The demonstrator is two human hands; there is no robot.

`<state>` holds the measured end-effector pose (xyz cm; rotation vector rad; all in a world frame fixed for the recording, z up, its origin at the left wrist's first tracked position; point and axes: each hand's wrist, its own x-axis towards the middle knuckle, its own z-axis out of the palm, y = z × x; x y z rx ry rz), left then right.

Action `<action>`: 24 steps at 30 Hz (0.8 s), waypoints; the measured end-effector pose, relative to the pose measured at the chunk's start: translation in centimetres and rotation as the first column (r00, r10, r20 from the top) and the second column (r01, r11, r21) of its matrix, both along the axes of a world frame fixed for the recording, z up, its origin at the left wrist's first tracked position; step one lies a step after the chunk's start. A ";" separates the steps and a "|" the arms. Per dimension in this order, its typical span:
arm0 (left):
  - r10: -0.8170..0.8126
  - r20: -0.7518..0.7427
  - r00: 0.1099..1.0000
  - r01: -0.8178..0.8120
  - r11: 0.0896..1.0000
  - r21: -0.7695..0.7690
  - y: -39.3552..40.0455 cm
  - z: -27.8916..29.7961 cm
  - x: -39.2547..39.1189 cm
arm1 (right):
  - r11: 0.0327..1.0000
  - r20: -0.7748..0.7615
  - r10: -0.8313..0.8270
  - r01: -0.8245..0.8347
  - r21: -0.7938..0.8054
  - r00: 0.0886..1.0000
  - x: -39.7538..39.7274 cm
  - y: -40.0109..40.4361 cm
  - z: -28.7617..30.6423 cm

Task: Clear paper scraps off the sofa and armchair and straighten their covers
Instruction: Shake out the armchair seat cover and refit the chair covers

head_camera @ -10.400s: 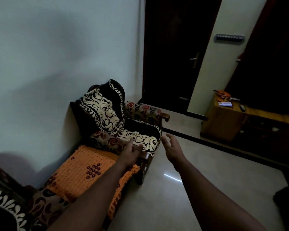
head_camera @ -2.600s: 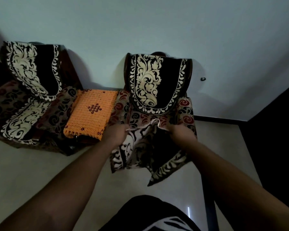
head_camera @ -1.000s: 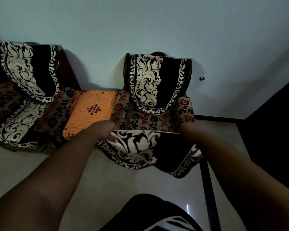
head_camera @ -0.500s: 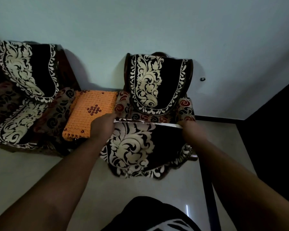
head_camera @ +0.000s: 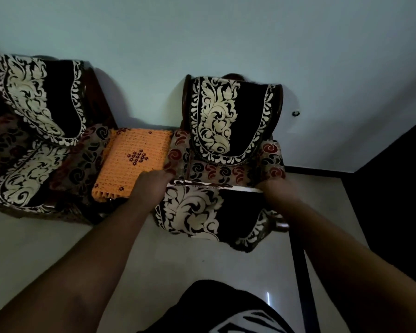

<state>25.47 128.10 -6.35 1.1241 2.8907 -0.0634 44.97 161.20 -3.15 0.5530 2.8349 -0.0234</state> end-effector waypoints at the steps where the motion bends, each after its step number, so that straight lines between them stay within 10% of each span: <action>1: -0.042 0.013 0.999 0.042 0.999 -0.025 -0.4 -0.6 -0.1 | 0.998 0.058 0.052 -0.054 0.033 0.997 0.1 -0.3 -0.3; 6: -0.037 0.393 0.919 0.095 0.987 -0.129 -1.0 -1.2 -1.2 | 1.000 0.149 -0.004 0.006 -0.011 0.989 -0.2 -1.0 -0.8; 24: -0.045 0.478 0.877 0.088 0.994 -0.067 7.8 -3.0 -6.7 | 0.953 0.145 -0.257 0.276 -0.127 0.955 -4.2 5.2 -2.3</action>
